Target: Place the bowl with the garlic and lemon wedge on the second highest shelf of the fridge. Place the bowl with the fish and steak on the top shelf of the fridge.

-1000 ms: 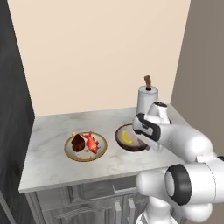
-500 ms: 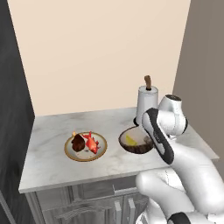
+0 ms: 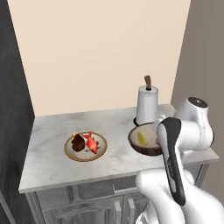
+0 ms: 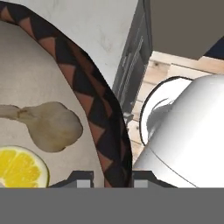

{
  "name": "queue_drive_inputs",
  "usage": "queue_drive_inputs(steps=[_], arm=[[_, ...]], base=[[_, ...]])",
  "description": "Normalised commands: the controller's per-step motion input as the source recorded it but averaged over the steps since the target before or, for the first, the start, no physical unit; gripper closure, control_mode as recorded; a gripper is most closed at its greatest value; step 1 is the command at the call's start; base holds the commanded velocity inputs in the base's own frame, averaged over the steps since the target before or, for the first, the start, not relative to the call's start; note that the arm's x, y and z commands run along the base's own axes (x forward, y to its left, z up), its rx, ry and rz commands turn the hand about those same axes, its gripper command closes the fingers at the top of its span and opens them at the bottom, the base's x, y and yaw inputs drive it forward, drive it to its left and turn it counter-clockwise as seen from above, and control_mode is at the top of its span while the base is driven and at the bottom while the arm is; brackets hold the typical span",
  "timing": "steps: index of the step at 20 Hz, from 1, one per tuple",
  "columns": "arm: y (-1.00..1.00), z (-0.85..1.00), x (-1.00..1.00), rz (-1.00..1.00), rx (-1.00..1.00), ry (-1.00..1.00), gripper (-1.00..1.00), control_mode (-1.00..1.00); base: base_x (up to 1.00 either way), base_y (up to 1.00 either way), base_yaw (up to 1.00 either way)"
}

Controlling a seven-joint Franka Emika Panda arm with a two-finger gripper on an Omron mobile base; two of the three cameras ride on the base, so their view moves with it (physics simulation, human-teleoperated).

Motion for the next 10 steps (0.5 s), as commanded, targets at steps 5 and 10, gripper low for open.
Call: queue_drive_inputs(steps=[5,10], arm=[[-0.01,0.5,-0.39,-0.1,0.16,0.0,1.0,-1.0],[-0.22,0.34,-0.15,0.01,0.14,-0.09,1.0,-1.0]], base=[[0.0,0.0,0.0],[0.0,0.0,0.0]])
